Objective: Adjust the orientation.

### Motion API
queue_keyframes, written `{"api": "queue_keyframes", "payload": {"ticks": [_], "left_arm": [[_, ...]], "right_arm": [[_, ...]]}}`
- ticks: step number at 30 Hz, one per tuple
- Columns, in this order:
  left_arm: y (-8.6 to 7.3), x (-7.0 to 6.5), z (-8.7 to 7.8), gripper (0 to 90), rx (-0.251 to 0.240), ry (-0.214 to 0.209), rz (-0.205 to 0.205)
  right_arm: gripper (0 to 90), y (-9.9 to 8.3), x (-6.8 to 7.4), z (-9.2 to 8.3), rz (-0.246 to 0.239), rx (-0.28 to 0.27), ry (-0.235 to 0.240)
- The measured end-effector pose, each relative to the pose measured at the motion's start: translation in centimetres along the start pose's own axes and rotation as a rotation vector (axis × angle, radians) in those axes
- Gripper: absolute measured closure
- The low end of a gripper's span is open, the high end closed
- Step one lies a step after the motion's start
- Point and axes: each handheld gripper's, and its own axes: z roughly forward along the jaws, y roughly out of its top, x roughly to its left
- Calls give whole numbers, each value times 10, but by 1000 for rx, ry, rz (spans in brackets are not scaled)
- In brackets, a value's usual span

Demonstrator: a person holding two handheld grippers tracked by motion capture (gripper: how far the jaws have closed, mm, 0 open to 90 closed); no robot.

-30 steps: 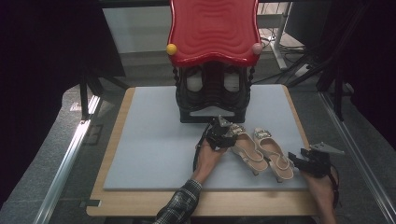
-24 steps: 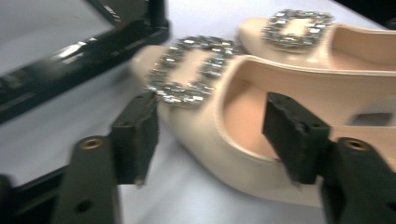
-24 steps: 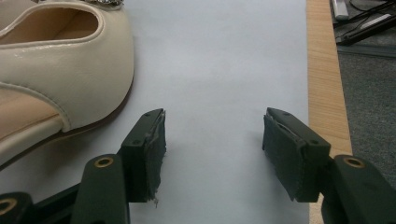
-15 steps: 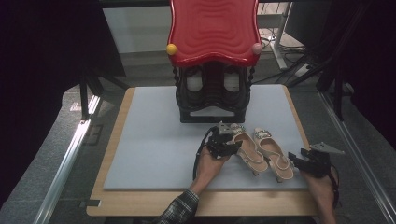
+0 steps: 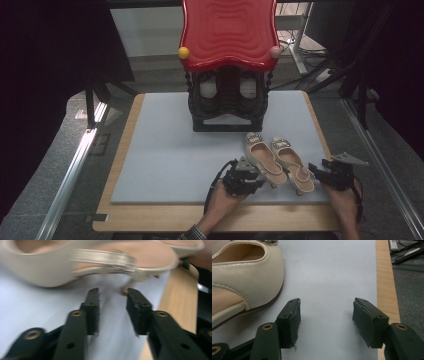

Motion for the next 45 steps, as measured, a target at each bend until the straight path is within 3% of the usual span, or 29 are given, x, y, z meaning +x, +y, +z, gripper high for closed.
{"api": "queue_keyframes", "payload": {"ticks": [2,6,10,12,15,17,24,26,31,34,38,41,43,45], "left_arm": [[2,-8,8,504,0,-5,16],[7,-19,23,519,8,27,59],[10,-21,36,585,8,41,53],[11,-22,40,622,3,71,53],[12,-23,41,720,-5,80,58],[12,-26,41,748,5,111,99],[3,-17,26,765,27,96,79],[-2,-12,17,773,24,79,57],[-15,-2,-4,784,28,80,29],[-21,5,-20,811,36,145,32],[-28,23,-40,801,24,157,-17],[-26,29,-51,759,-1,167,-34],[-20,29,-54,703,-17,140,-40],[-16,23,-49,680,-3,116,-20]], "right_arm": [[394,0,0,0,2,-1,1],[393,0,0,0,3,-3,3],[393,0,-1,0,9,-4,10],[393,-1,-1,-1,10,-4,11],[393,-1,-2,-1,13,-6,11],[392,-1,-2,-1,14,-6,14],[392,-1,-2,-1,16,-8,15],[392,-1,-2,-1,15,-7,15],[393,-1,-1,-1,11,-6,12],[392,-1,-1,-1,11,-6,11],[393,-1,-1,-1,10,-6,10],[393,-1,-1,-1,10,-6,9],[393,-1,-1,-1,8,-5,8],[392,-1,-1,-1,7,-6,6]]}}
